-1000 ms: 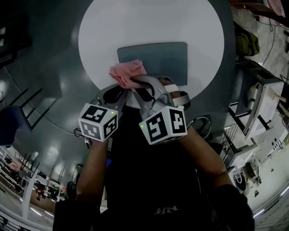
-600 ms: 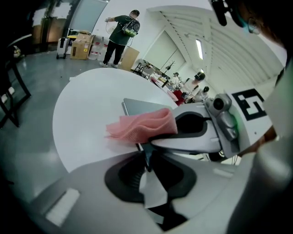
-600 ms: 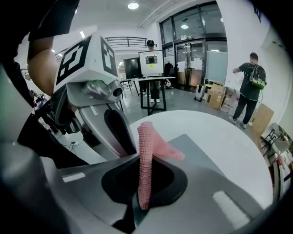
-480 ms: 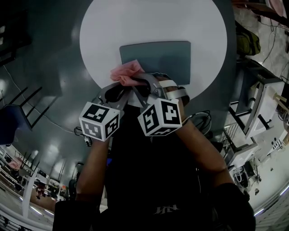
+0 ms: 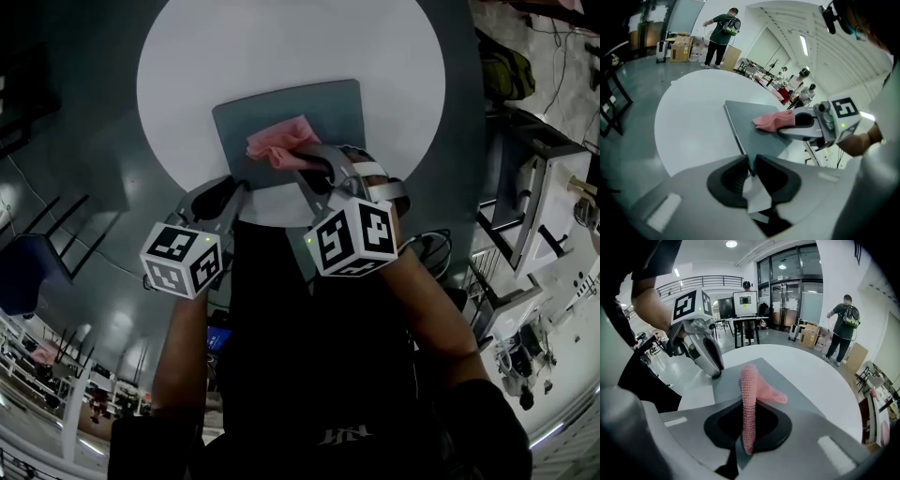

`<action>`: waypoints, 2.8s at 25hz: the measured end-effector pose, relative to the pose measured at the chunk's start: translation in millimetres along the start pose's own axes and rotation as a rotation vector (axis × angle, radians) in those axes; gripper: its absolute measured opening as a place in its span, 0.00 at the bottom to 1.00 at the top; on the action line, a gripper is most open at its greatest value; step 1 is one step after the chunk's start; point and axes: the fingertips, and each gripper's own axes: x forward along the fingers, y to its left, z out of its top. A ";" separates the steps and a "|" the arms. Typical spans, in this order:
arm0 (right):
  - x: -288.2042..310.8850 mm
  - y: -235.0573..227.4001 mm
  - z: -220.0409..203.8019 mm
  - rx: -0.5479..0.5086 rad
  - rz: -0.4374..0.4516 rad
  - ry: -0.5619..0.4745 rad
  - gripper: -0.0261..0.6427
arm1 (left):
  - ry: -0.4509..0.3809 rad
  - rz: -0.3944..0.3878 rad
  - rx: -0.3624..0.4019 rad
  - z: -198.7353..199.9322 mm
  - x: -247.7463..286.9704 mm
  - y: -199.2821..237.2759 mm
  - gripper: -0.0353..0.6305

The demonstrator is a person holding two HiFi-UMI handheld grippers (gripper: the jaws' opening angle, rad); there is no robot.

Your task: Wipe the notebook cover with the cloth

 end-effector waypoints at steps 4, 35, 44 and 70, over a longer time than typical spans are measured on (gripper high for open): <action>-18.7 -15.3 -20.0 0.030 -0.031 0.004 0.06 | 0.005 0.023 -0.005 1.4 -2.5 -2.0 0.12; 0.1 32.6 57.5 -0.019 -0.003 -0.110 0.06 | -0.034 -0.026 -0.034 -6.5 -6.9 -0.9 0.13; 40.4 63.1 57.1 -0.085 0.103 -0.027 0.06 | -0.033 -0.047 -0.044 -20.1 -9.1 2.6 0.16; -63.8 -37.3 -79.8 0.088 -0.142 0.070 0.06 | 0.010 0.029 -0.013 -15.6 -4.3 -13.0 0.13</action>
